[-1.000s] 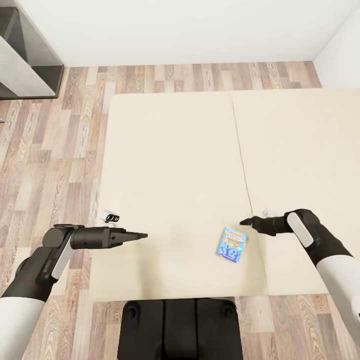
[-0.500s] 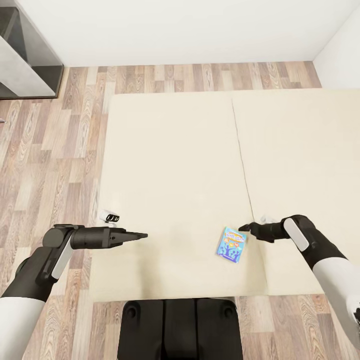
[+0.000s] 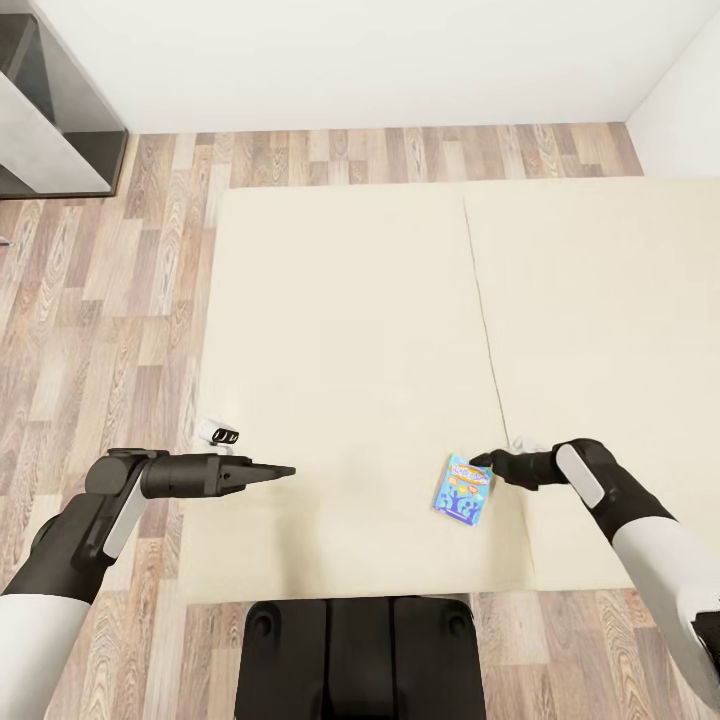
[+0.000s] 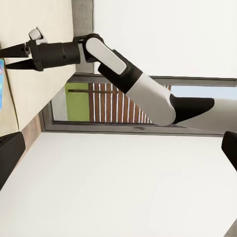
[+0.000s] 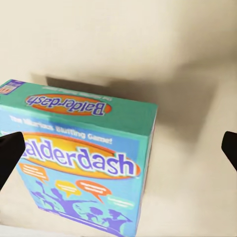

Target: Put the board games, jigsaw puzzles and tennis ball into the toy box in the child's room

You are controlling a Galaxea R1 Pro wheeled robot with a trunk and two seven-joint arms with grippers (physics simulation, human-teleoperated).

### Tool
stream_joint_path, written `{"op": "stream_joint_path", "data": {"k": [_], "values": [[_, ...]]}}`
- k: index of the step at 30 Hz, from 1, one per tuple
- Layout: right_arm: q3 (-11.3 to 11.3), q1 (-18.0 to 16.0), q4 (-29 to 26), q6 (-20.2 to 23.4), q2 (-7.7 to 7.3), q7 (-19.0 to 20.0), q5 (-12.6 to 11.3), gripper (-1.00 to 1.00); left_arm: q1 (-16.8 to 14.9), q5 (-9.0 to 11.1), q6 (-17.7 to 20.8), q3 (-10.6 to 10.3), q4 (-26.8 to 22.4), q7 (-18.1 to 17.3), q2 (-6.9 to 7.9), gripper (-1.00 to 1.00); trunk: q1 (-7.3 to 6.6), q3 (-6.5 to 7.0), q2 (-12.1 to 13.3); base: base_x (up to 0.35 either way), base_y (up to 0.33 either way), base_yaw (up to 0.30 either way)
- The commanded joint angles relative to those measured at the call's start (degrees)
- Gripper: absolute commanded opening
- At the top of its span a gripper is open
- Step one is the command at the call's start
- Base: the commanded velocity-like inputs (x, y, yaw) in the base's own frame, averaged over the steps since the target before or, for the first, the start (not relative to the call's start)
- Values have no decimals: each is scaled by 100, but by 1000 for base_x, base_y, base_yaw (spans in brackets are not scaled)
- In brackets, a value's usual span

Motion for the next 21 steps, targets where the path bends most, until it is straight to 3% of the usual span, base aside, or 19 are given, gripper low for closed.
{"op": "stream_joint_path", "data": {"k": [1, 21], "values": [[20, -2, 8, 4, 2, 51, 55, 100, -3, 4, 61, -11, 0, -21, 5, 100, 3, -6, -9, 0, 0, 0], [30, -2, 47, -23, 390, 54, 66, 100, -3, 0, 53, -11, 0, -21, -2, 100, 3, -6, -9, 0, 0, 0]]}}
